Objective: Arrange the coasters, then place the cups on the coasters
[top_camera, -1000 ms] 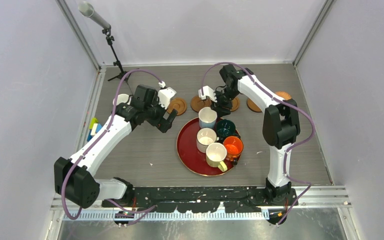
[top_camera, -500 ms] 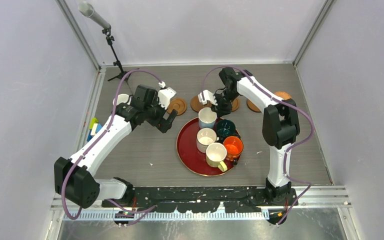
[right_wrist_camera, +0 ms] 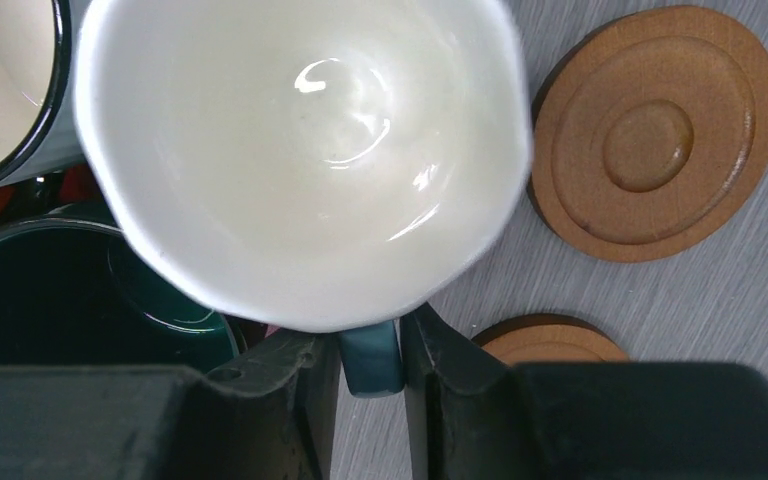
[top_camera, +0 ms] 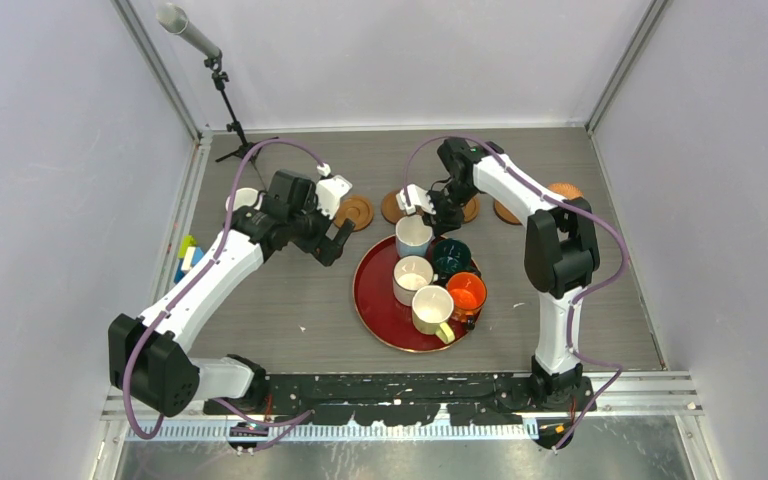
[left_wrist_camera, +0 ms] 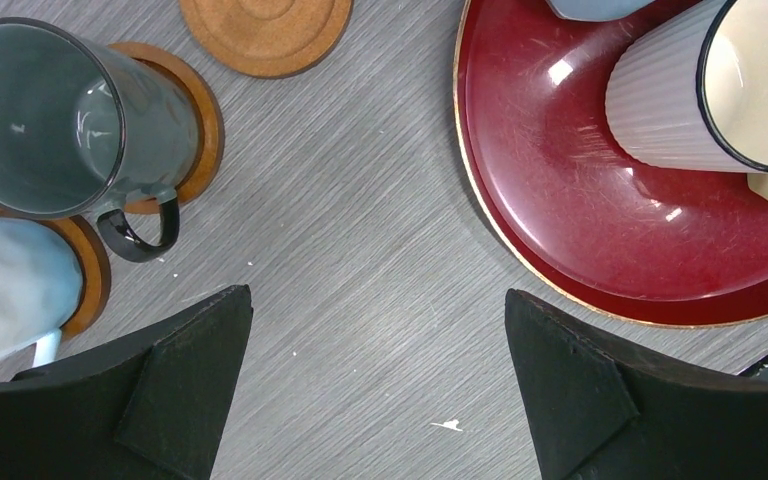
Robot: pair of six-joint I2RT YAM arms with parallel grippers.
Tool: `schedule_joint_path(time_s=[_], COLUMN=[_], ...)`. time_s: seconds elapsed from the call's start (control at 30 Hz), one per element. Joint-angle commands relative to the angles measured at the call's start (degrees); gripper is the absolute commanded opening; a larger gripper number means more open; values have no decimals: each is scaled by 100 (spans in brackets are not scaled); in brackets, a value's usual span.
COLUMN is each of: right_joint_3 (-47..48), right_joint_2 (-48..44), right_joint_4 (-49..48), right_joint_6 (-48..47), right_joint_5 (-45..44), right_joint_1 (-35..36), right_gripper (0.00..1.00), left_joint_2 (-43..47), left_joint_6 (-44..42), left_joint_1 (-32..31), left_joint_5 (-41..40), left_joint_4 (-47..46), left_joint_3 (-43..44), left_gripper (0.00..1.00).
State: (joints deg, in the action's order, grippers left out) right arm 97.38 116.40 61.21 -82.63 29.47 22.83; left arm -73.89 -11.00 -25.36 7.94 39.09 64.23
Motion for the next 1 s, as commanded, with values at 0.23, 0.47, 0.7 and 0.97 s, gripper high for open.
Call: schedule_joint_path(time_s=[0.23,0.47,0.7,0.97], right_joint_3=[-101,-74,-344,-370], right_joint_2=[-468,-758,-1284,-1816], right_joint_4=[-198,-521,-962,-2075], right_joint_6=[193,1113,1996,4235], right_joint_5=[266,408,619,18], right_joint_1=[89,69,-19,-363], right_gripper=[7,1,1,1], left_joint_2=[141,133,164,70], left_joint_6=[-202,-187,-137,255], left_joint_1=[40,40,49,92], left_joint_5=[-94,-83,-89,-242], left_joint_4=[15,1,-65,-319], left_joint_3=[-50,-28,-54,198], left_gripper=[100,100,100,100])
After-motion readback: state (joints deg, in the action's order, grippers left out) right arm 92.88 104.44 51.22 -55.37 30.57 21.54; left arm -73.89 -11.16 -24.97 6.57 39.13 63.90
